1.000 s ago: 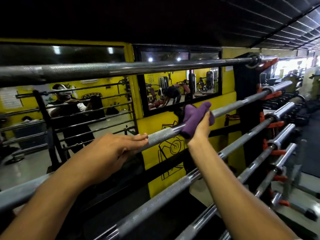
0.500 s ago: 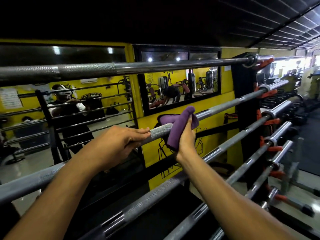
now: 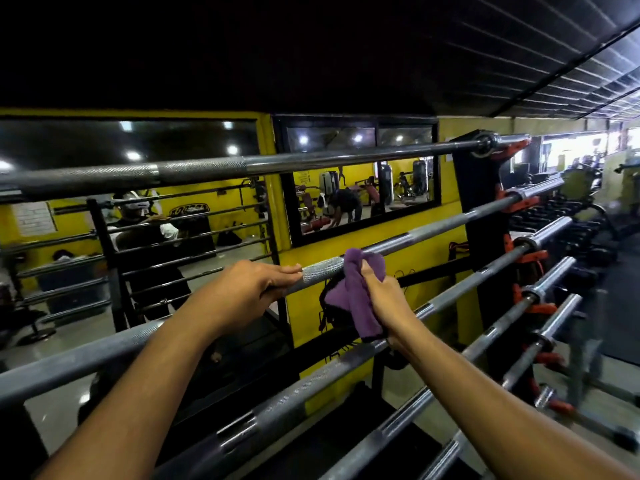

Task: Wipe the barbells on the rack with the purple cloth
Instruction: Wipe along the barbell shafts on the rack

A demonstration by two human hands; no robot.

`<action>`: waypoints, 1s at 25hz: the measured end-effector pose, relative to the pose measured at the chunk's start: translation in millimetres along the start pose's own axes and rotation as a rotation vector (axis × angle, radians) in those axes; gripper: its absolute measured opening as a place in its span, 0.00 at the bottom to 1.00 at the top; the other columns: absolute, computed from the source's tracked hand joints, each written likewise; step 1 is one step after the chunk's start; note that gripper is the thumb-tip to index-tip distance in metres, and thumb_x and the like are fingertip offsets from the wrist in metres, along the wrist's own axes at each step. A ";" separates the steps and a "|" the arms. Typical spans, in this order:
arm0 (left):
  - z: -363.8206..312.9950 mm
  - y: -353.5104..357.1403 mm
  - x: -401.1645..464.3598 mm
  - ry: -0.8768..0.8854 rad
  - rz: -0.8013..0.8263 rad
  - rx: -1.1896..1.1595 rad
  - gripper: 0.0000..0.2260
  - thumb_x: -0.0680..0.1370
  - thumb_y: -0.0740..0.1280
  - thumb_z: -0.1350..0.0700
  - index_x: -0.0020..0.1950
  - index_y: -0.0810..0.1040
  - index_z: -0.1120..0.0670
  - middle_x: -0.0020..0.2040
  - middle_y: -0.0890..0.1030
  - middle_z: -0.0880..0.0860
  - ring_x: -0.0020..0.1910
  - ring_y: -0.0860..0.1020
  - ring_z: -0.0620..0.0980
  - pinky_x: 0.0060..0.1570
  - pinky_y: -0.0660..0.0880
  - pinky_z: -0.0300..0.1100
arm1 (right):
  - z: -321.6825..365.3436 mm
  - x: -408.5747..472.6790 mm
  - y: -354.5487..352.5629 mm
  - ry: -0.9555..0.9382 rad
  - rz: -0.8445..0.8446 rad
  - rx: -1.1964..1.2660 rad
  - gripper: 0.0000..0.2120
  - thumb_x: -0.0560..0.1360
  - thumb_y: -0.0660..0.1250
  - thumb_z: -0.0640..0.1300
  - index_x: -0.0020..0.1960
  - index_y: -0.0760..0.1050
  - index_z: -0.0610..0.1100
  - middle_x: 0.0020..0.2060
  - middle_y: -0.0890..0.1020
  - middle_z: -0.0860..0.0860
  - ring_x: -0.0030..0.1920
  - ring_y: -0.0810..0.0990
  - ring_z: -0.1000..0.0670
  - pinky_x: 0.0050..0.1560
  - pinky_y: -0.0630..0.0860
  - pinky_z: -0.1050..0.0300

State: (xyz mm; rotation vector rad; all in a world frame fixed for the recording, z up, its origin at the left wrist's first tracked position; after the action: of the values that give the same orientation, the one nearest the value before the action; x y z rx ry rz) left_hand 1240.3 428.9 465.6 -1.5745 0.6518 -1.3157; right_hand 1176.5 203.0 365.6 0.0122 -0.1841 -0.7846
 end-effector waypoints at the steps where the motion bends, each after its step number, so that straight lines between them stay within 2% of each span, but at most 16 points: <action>1: -0.6 -0.3 -0.6 -0.004 0.001 -0.004 0.19 0.81 0.67 0.58 0.70 0.75 0.43 0.70 0.71 0.36 0.71 0.71 0.42 0.70 0.70 0.46 | 4.0 -12.4 -5.6 -0.055 -0.006 -0.012 0.21 0.82 0.60 0.59 0.53 0.79 0.41 0.41 0.83 0.49 0.37 0.81 0.55 0.28 0.73 0.69; 4: -1.0 -0.1 -7.8 0.026 -0.008 0.004 0.20 0.81 0.67 0.59 0.71 0.74 0.44 0.72 0.71 0.39 0.71 0.71 0.43 0.71 0.70 0.48 | 19.3 -43.1 -27.9 -0.273 -0.098 0.062 0.19 0.82 0.60 0.58 0.59 0.77 0.44 0.44 0.84 0.51 0.43 0.83 0.52 0.36 0.76 0.68; 7: 10.4 -11.7 -40.5 0.008 -0.039 0.080 0.28 0.79 0.70 0.58 0.75 0.68 0.37 0.74 0.68 0.36 0.72 0.70 0.41 0.70 0.68 0.40 | 49.0 -57.1 -27.5 -0.504 -0.095 -0.040 0.25 0.77 0.56 0.70 0.59 0.71 0.51 0.42 0.80 0.53 0.41 0.80 0.52 0.39 0.76 0.62; 8: 15.4 -18.8 -56.5 -0.009 -0.057 0.122 0.32 0.78 0.71 0.58 0.75 0.65 0.34 0.74 0.66 0.34 0.71 0.69 0.39 0.69 0.68 0.39 | 55.9 -52.6 -20.3 -0.595 -0.087 -0.138 0.29 0.76 0.54 0.74 0.62 0.70 0.52 0.46 0.80 0.51 0.45 0.79 0.52 0.44 0.77 0.60; 9: 21.6 -26.3 -73.6 -0.044 -0.066 0.164 0.33 0.77 0.71 0.56 0.76 0.63 0.33 0.74 0.65 0.33 0.70 0.70 0.39 0.68 0.69 0.39 | 60.5 -44.6 -7.6 -0.689 -0.082 -0.273 0.32 0.76 0.53 0.74 0.67 0.68 0.52 0.54 0.78 0.49 0.54 0.78 0.50 0.54 0.77 0.55; 10: 25.2 -33.7 -91.1 -0.078 -0.087 0.195 0.29 0.79 0.67 0.52 0.76 0.63 0.34 0.74 0.66 0.34 0.69 0.70 0.40 0.66 0.70 0.40 | 65.5 -38.0 10.0 -0.778 -0.065 -0.461 0.33 0.77 0.53 0.72 0.71 0.67 0.50 0.62 0.76 0.45 0.62 0.75 0.46 0.64 0.73 0.47; 11: 28.8 -39.4 -108.6 -0.116 -0.107 0.215 0.24 0.80 0.61 0.47 0.77 0.64 0.36 0.74 0.67 0.36 0.69 0.71 0.42 0.64 0.71 0.40 | 63.8 -28.7 28.7 -0.855 -0.037 -0.663 0.34 0.78 0.53 0.69 0.73 0.67 0.47 0.67 0.74 0.42 0.67 0.72 0.41 0.70 0.68 0.41; 12: 29.8 -44.3 -125.9 -0.164 -0.138 0.240 0.23 0.81 0.54 0.43 0.77 0.65 0.39 0.74 0.69 0.40 0.68 0.73 0.44 0.62 0.71 0.40 | 59.3 -21.2 45.3 -0.920 -0.010 -0.815 0.33 0.78 0.53 0.66 0.72 0.70 0.44 0.66 0.75 0.40 0.68 0.72 0.39 0.71 0.66 0.39; 13: 31.8 -46.2 -143.3 -0.199 -0.156 0.287 0.24 0.81 0.50 0.43 0.77 0.66 0.42 0.74 0.71 0.43 0.67 0.74 0.46 0.60 0.71 0.41 | 57.1 -15.7 56.4 -0.985 0.014 -0.897 0.31 0.77 0.52 0.64 0.67 0.75 0.43 0.61 0.79 0.41 0.64 0.75 0.38 0.68 0.67 0.39; 15: 36.3 -47.2 -174.6 -0.253 -0.192 0.412 0.24 0.82 0.51 0.46 0.77 0.67 0.46 0.72 0.75 0.47 0.63 0.78 0.51 0.57 0.75 0.46 | 70.4 -12.9 62.5 -1.068 0.033 -1.002 0.29 0.76 0.49 0.65 0.55 0.79 0.46 0.49 0.83 0.43 0.52 0.80 0.39 0.54 0.71 0.45; 17: 42.1 -45.6 -193.7 -0.311 -0.212 0.500 0.24 0.81 0.54 0.51 0.78 0.66 0.49 0.71 0.76 0.49 0.61 0.78 0.53 0.56 0.75 0.49 | 86.1 1.4 62.8 -0.966 0.088 -1.113 0.28 0.77 0.50 0.67 0.51 0.79 0.49 0.47 0.84 0.44 0.48 0.81 0.39 0.45 0.70 0.50; 19: 42.7 -44.3 -198.3 -0.338 -0.241 0.552 0.26 0.79 0.56 0.55 0.78 0.66 0.51 0.70 0.76 0.51 0.61 0.78 0.54 0.57 0.72 0.48 | 100.7 9.8 72.8 -0.765 0.156 -1.224 0.29 0.77 0.52 0.71 0.49 0.78 0.49 0.50 0.84 0.44 0.48 0.81 0.40 0.44 0.72 0.51; 20: 41.3 -42.8 -198.3 -0.342 -0.260 0.562 0.26 0.78 0.56 0.55 0.78 0.66 0.52 0.69 0.77 0.52 0.61 0.78 0.55 0.57 0.72 0.49 | 103.4 5.0 84.3 -0.729 0.190 -1.253 0.29 0.76 0.52 0.72 0.48 0.78 0.48 0.50 0.83 0.43 0.48 0.81 0.40 0.45 0.74 0.51; 22: 38.2 -39.1 -197.6 -0.350 -0.291 0.587 0.25 0.79 0.57 0.54 0.77 0.68 0.52 0.67 0.78 0.52 0.59 0.78 0.55 0.57 0.73 0.50 | 100.3 -27.6 121.0 -0.826 0.235 -1.223 0.28 0.77 0.51 0.70 0.48 0.78 0.49 0.49 0.84 0.45 0.47 0.81 0.42 0.45 0.74 0.52; 23: 37.0 -39.3 -196.7 -0.355 -0.306 0.590 0.24 0.79 0.58 0.54 0.77 0.69 0.52 0.66 0.79 0.53 0.58 0.78 0.56 0.56 0.73 0.51 | 94.4 -51.3 138.6 -0.927 0.215 -1.163 0.27 0.78 0.50 0.68 0.50 0.78 0.49 0.49 0.84 0.47 0.48 0.81 0.43 0.46 0.73 0.52; 25: 36.9 -39.9 -195.1 -0.367 -0.340 0.588 0.23 0.79 0.59 0.54 0.75 0.70 0.52 0.64 0.80 0.53 0.57 0.79 0.57 0.54 0.73 0.51 | 78.3 -101.7 164.4 -1.155 0.159 -1.001 0.25 0.77 0.53 0.66 0.57 0.79 0.50 0.52 0.84 0.50 0.52 0.80 0.44 0.52 0.72 0.49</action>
State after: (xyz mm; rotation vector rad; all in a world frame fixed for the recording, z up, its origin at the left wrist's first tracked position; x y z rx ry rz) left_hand 1214.0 623.6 416.6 -1.4029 -0.2303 -1.2568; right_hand 1208.1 395.5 439.4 -1.4068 -0.8482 -0.5733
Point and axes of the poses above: each hand's wrist, its own x-axis towards the middle knuckle, its own y-axis out of the palm, z = x × y, the point moved 5 cm from there along x, towards the middle knuckle
